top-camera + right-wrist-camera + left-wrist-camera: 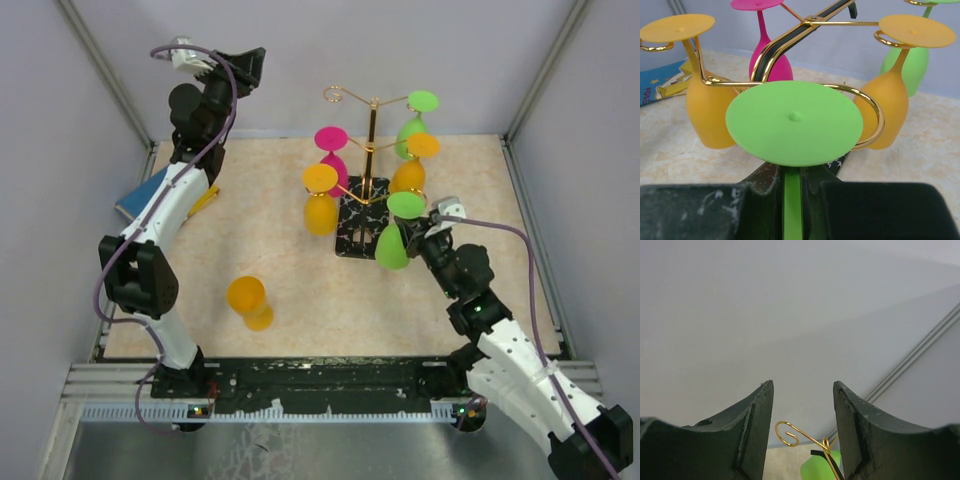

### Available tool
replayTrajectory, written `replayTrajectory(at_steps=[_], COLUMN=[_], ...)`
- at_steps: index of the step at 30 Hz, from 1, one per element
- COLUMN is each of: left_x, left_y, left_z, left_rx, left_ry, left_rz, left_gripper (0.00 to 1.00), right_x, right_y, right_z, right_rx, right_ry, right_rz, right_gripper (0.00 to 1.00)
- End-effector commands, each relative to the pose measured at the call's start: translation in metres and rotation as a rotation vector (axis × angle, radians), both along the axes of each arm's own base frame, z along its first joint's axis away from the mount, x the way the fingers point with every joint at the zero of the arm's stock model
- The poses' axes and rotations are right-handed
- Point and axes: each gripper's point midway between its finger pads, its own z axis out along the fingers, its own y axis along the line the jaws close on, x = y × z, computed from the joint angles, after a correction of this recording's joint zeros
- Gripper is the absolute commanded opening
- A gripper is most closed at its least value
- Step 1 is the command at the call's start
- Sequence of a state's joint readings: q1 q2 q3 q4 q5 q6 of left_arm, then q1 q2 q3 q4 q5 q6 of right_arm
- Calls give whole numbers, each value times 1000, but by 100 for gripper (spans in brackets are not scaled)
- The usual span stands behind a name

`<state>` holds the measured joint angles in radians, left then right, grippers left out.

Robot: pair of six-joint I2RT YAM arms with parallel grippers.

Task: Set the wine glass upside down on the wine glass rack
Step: Turn the wine glass upside down at the wine rack.

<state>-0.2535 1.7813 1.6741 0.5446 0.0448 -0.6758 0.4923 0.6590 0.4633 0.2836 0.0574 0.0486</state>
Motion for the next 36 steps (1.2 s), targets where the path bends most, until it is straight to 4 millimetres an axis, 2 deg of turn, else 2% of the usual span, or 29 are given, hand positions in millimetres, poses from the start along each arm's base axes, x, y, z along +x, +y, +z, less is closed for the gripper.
replayTrajectory(at_steps=[1, 13, 24, 31, 36], left_x=[-2, -1, 2, 5, 5], left_y=[5, 7, 8, 7, 5], left_z=[20, 18, 16, 13, 13], left_rx=[-1, -10, -22, -34, -34], left_ry=[-68, -70, -68, -66, -67], left_rz=[3, -1, -3, -15, -23], left_gripper=[57, 57, 57, 56, 56], right_x=[4, 22, 28, 32, 34], right_y=[-1, -15, -57, -50, -57], right_z=[23, 32, 23, 22, 18], right_rx=[37, 43, 54, 52, 63], right_ry=[-94, -134, -102, -122, -123], right_rz=[-28, -150, -391, -365, -409], right_gripper=[0, 0, 0, 0, 0])
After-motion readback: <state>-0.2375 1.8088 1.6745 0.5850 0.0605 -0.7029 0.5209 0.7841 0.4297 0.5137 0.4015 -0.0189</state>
